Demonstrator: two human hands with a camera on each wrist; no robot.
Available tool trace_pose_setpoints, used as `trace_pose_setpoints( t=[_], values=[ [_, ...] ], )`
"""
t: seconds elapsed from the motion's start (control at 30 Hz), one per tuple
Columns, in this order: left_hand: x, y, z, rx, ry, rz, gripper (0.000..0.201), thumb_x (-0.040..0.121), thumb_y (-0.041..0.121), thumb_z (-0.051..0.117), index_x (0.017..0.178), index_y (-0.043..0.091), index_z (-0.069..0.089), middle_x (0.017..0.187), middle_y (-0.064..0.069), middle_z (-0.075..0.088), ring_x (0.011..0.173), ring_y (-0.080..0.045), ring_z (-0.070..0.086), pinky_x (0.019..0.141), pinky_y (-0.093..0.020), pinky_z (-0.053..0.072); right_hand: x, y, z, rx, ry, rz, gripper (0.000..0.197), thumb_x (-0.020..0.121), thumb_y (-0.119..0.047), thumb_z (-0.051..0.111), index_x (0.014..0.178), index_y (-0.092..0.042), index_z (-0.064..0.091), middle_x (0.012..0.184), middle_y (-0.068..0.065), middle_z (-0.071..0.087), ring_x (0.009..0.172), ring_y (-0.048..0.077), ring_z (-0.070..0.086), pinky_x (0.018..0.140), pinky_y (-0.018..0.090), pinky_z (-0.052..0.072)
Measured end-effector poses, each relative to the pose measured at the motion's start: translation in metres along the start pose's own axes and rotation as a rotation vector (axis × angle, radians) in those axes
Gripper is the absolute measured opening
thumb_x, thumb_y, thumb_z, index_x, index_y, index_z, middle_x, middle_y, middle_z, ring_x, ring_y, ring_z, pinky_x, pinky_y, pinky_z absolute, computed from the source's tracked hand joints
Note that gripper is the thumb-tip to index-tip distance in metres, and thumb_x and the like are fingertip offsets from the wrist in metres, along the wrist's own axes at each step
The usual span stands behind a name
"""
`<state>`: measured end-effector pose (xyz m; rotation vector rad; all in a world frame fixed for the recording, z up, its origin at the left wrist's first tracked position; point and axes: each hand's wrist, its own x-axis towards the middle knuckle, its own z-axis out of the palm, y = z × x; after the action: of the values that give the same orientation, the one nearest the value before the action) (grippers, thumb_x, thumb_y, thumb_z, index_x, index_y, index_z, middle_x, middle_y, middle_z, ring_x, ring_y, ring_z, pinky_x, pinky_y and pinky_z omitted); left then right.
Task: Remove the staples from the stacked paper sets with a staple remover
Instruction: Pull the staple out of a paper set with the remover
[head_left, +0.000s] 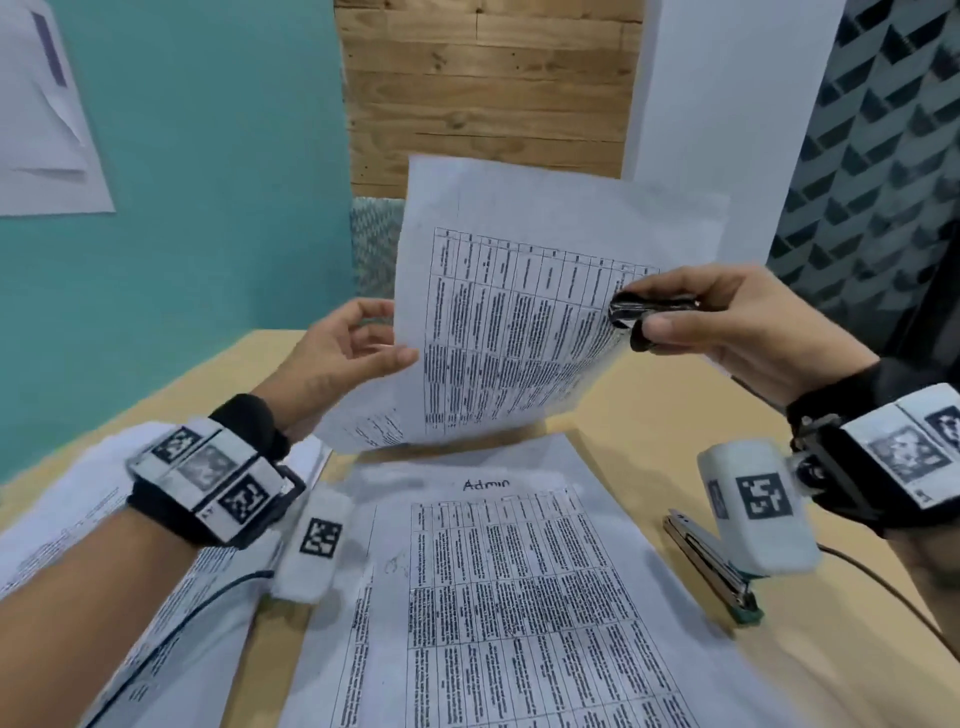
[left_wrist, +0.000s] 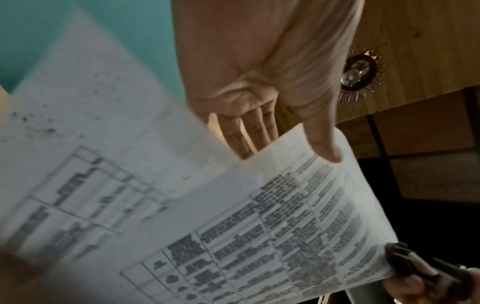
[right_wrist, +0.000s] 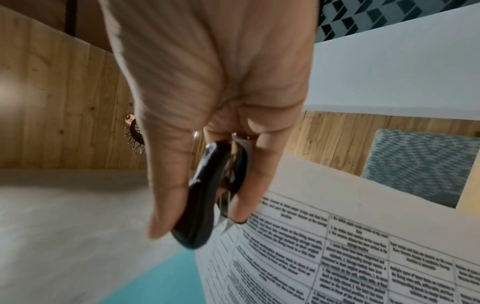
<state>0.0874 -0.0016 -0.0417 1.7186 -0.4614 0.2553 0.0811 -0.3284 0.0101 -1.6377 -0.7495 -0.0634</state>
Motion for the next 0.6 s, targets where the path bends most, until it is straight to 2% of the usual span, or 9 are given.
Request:
trace_pose_setpoints(
  t=[0.1,0.17,0.23,0.3,0.33,0.4,0.5,0.57,0.6],
  values=[
    [0.000,0.002,-0.001,0.067,-0.077,-0.025,0.081,0.037,0.050,0.089,0.104,0.017,0.057,0.090,0.000,0.070,0.077,-0.010,0.065,0.072,-0.017,0.052,-0.001,0.001,-0.002,-0.020,0.029,0.005,0.070,0.026,-0.044,0.092,0.087,-0.014,0.076,0.078,0.000,0.074,0.068,0.010,0.069,0.068,0.019,0.056],
    [-0.002,0.000,-0.005,0.158,-0.156,-0.097,0.064,0.051,0.027,0.090,0.106,0.014,0.059,0.098,-0.007,0.070,0.072,-0.015,0.065,0.069,-0.020,0.054,-0.001,0.002,-0.005,-0.050,0.015,0.019,0.069,0.025,-0.046,0.091,0.085,-0.016,0.076,0.076,0.000,0.074,0.067,0.009,0.068,0.064,0.017,0.054],
    [0.000,-0.010,-0.006,0.330,-0.190,-0.171,0.045,0.066,0.003,0.080,0.103,0.016,0.060,0.105,-0.011,0.067,0.072,-0.015,0.063,0.068,-0.021,0.053,-0.002,0.003,-0.008,-0.084,-0.022,0.048,0.070,0.023,-0.047,0.091,0.085,-0.018,0.077,0.075,0.001,0.074,0.067,0.009,0.068,0.062,0.017,0.054],
    [0.007,-0.028,-0.006,0.601,-0.222,-0.249,0.039,0.069,0.011,0.080,0.102,0.020,0.060,0.110,-0.005,0.064,0.083,-0.015,0.060,0.073,-0.020,0.048,-0.003,0.002,-0.013,-0.122,-0.061,0.086,0.073,0.021,-0.048,0.091,0.086,-0.018,0.077,0.076,0.002,0.074,0.066,0.010,0.069,0.063,0.017,0.054],
    [0.014,-0.036,-0.006,0.753,-0.236,-0.289,0.040,0.071,0.019,0.079,0.106,0.020,0.060,0.114,-0.003,0.062,0.090,-0.016,0.057,0.076,-0.021,0.045,-0.003,0.002,-0.017,-0.147,-0.070,0.098,0.075,0.020,-0.048,0.091,0.087,-0.018,0.076,0.077,0.002,0.074,0.066,0.010,0.069,0.063,0.016,0.054],
    [0.033,-0.051,-0.006,1.049,-0.292,-0.391,0.049,0.080,0.026,0.072,0.123,0.015,0.053,0.125,-0.005,0.055,0.108,-0.020,0.052,0.087,-0.024,0.041,-0.005,-0.001,-0.026,-0.182,-0.046,0.106,0.077,0.018,-0.050,0.091,0.087,-0.019,0.076,0.079,0.003,0.074,0.067,0.010,0.069,0.062,0.015,0.054],
    [0.062,-0.073,-0.002,1.302,-0.450,-0.558,0.065,0.091,0.028,0.058,0.146,0.015,0.025,0.149,-0.007,0.034,0.134,-0.023,0.035,0.104,-0.027,0.029,-0.008,-0.005,-0.043,-0.169,0.021,0.094,0.074,0.014,-0.051,0.091,0.080,-0.023,0.078,0.079,0.002,0.074,0.066,0.009,0.069,0.065,0.016,0.055],
    [0.078,-0.091,0.001,1.374,-0.553,-0.637,0.073,0.094,0.036,0.050,0.150,0.017,0.006,0.154,-0.006,0.022,0.138,-0.024,0.030,0.108,-0.031,0.029,-0.008,-0.004,-0.051,-0.164,0.040,0.086,0.072,0.014,-0.051,0.092,0.079,-0.025,0.078,0.080,0.001,0.074,0.067,0.010,0.069,0.068,0.019,0.056],
    [0.084,-0.099,0.003,1.432,-0.588,-0.661,0.075,0.094,0.042,0.046,0.149,0.018,0.002,0.155,-0.007,0.021,0.137,-0.025,0.031,0.108,-0.034,0.030,-0.008,-0.003,-0.053,-0.169,0.042,0.083,0.072,0.013,-0.051,0.092,0.079,-0.025,0.078,0.080,0.001,0.074,0.067,0.011,0.069,0.069,0.021,0.055]
  ],
)
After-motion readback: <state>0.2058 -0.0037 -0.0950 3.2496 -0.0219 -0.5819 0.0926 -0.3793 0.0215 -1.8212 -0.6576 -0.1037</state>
